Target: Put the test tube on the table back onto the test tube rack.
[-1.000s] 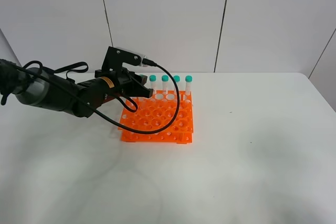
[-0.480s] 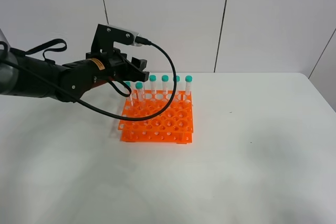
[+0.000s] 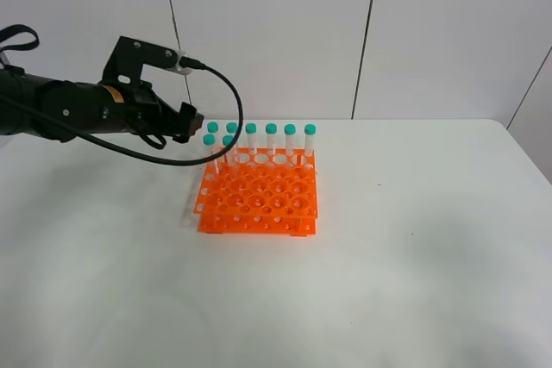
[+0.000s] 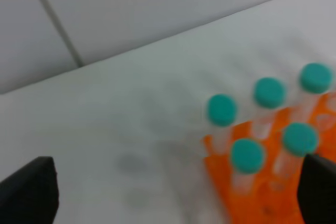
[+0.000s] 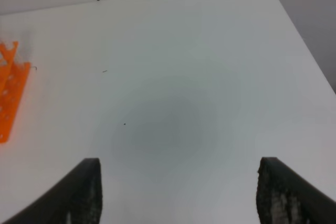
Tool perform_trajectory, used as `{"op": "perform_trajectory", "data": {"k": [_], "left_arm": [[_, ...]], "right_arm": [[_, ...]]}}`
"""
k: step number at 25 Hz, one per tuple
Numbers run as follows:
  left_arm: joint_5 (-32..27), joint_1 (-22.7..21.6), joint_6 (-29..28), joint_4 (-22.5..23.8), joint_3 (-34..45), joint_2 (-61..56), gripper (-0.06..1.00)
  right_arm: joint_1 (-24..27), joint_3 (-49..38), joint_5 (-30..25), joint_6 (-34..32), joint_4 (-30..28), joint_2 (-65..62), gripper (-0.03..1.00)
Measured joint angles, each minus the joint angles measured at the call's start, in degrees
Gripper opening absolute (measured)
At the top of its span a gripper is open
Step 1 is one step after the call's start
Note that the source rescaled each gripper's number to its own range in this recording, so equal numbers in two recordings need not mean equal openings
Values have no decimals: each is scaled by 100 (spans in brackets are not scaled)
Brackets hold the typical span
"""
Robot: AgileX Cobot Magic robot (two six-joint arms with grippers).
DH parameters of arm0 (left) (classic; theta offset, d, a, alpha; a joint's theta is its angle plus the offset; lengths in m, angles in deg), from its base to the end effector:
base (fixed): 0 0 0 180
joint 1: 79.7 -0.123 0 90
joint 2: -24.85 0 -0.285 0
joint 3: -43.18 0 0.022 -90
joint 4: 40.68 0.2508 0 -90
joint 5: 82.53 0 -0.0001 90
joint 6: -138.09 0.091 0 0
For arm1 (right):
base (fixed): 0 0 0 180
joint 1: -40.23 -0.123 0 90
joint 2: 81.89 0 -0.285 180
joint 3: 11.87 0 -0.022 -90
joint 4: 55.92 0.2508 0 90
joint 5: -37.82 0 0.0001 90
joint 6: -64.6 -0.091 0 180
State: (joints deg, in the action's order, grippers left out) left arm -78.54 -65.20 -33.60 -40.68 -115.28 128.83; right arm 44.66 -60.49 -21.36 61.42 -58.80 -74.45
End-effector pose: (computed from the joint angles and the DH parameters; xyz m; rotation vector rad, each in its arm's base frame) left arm 0.3517 -0.0910 0.2241 0.4196 2.0799 -0.0641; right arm -0.0049 -0.0036 0.2794 0.1351 2.0065 -0.0737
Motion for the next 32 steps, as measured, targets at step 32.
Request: {"op": "perform_trajectory", "data": {"k": [32], "left_arm": [[-7329, -1654, -57, 136, -24, -2666, 100]], "right_arm": [[0, 0, 0, 0, 0, 0, 80]]}}
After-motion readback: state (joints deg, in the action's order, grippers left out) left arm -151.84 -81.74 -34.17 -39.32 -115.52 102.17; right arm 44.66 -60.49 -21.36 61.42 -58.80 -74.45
